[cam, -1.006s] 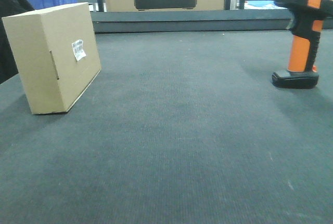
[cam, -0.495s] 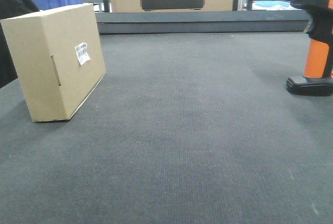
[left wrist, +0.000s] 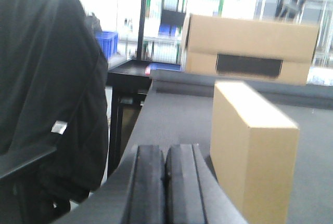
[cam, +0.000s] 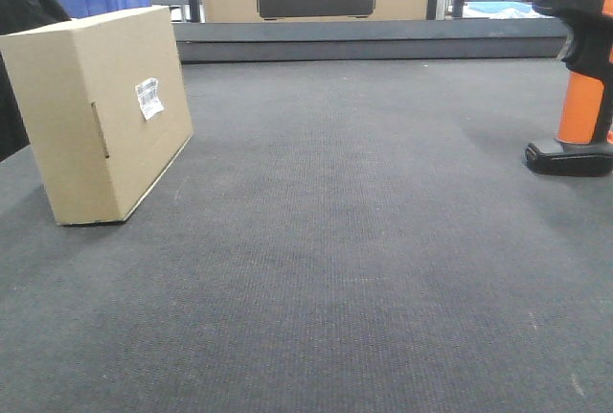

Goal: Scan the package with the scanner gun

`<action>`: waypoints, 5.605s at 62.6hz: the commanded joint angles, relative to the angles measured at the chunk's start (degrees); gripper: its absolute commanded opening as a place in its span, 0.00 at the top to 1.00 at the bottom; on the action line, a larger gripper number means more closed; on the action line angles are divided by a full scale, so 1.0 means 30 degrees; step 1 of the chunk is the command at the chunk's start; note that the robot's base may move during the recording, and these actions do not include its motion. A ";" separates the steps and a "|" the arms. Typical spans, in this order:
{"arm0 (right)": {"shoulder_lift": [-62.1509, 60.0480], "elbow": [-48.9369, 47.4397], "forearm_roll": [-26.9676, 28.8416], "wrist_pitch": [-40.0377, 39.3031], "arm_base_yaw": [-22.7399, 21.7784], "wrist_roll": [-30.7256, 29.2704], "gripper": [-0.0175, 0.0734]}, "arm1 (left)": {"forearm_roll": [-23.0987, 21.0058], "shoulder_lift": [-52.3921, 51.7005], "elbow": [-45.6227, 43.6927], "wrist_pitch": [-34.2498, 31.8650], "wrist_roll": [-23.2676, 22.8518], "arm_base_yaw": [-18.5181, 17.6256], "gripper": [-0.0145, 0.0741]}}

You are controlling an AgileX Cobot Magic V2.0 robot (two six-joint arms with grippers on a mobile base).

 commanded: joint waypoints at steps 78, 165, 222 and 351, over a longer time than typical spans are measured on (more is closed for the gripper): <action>-0.0054 -0.0010 0.0081 -0.0318 -0.0024 0.0012 0.99 | 0.2220 2.7392 -2.5754 1.6260 -0.2893 -0.4851 0.96; -0.0054 -0.0010 0.0081 -0.0318 -0.0024 0.0012 0.99 | 0.1583 3.3953 -2.9958 2.1104 -0.5167 -0.6220 0.25; -0.0054 -0.0010 0.0081 -0.0318 -0.0024 0.0012 0.99 | -0.0126 3.2906 -3.2621 2.1044 -0.7186 -0.8107 0.96; 2.8476 -0.7594 0.3611 -1.8479 0.2204 0.4519 0.98 | -0.2173 3.4557 -3.1505 1.7877 -0.8383 -1.0154 0.96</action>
